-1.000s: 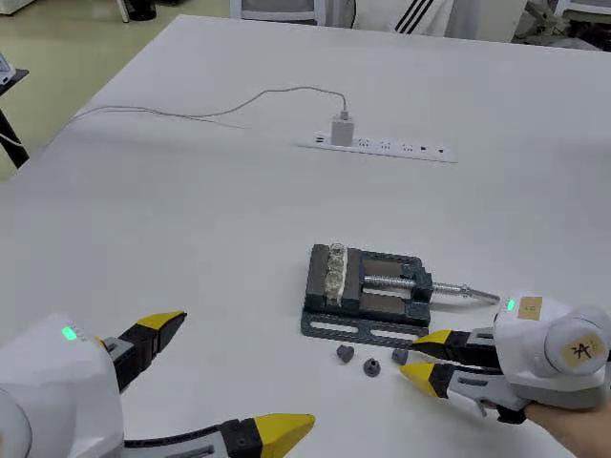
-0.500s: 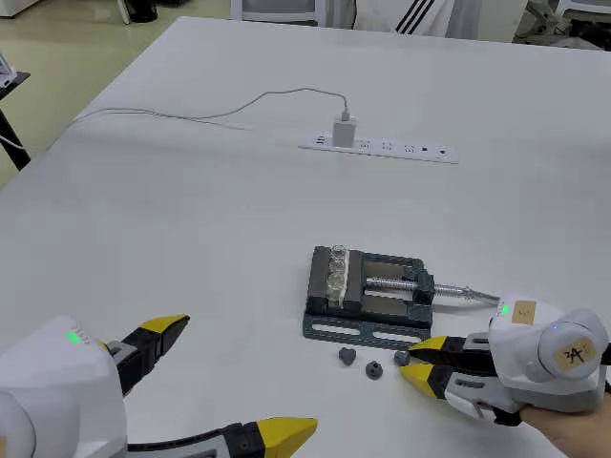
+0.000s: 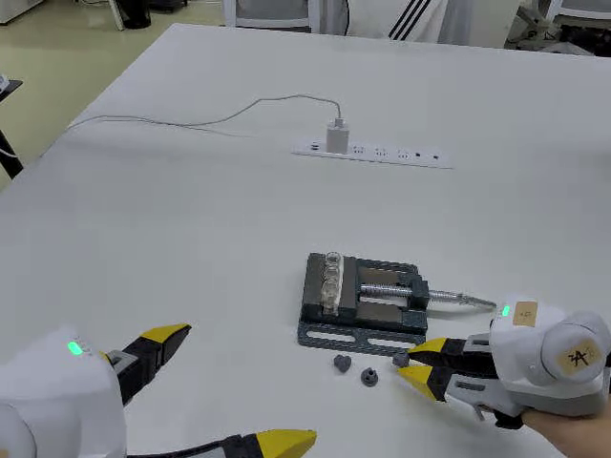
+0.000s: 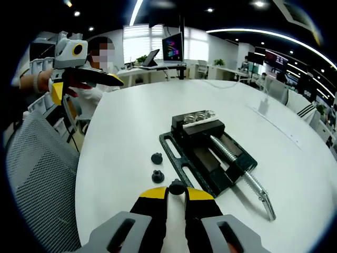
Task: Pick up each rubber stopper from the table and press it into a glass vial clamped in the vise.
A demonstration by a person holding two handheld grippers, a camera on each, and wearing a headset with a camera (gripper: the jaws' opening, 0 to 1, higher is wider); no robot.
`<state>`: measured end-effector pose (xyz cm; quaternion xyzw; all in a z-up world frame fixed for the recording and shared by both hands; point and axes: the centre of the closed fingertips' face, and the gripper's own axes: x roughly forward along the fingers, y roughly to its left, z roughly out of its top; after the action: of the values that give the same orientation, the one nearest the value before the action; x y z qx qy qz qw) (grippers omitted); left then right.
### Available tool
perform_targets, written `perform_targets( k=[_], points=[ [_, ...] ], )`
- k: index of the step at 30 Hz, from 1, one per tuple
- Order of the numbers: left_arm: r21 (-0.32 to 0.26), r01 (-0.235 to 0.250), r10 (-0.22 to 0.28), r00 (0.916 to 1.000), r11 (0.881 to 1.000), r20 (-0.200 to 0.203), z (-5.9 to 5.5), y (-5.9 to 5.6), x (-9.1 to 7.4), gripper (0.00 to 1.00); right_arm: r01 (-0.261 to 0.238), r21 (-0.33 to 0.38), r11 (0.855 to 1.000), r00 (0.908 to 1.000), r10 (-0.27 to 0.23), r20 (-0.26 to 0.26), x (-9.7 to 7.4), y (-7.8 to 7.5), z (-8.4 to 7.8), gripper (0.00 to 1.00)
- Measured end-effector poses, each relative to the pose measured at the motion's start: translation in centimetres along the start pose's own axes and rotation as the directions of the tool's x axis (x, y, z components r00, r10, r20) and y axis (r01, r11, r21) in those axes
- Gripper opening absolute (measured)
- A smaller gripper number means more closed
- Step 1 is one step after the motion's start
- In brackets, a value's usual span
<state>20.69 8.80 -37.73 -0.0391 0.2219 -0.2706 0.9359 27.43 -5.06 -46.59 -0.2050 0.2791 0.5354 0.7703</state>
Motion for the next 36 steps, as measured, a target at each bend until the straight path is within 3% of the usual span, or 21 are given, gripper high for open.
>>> perform_targets(
  k=[10,14,19,24,26,35,36],
  points=[
    [0.049,0.046,-0.046,0.9989,0.998,-0.002,0.3,-1.1,1.5,0.91,0.017,-0.047,0.999,0.9994,-0.015,0.032,-3.1,0.4,3.2,0.08],
    [0.085,0.052,-0.053,0.9986,0.995,0.002,0.6,-1.1,1.9,0.85,0.001,-0.121,0.993,1.0,-0.001,0.005,-4.1,0.9,3.6,0.08],
    [0.154,0.089,-0.085,0.9958,0.984,-0.034,0.5,-1.7,2.7,0.78,-0.037,-0.187,0.982,0.9992,0.034,-0.022,-5.2,2.0,4.0,0.08],
    [0.243,0.135,-0.121,0.9901,0.961,-0.07,0.6,-2.8,3.7,0.72,-0.086,-0.231,0.969,0.9959,0.077,-0.047,-5.8,3.3,4.5,0.07],
    [0.279,0.159,-0.139,0.9862,0.947,-0.09,0.5,-3.4,4.1,0.71,-0.11,-0.266,0.958,0.993,0.095,-0.07,-5.9,3.9,4.6,0.07],
    [0.425,0.281,-0.222,0.9575,0.861,-0.184,-0.1,-5.9,5.5,0.56,-0.2,-0.365,0.909,0.9763,0.154,-0.153,-6.0,5.5,4.9,0.07],
    [0.421,0.286,-0.224,0.9559,0.861,-0.189,-0.2,-6.1,5.7,0.53,-0.207,-0.375,0.904,0.9746,0.157,-0.16,-6.0,5.6,4.9,0.07]
  ],
)
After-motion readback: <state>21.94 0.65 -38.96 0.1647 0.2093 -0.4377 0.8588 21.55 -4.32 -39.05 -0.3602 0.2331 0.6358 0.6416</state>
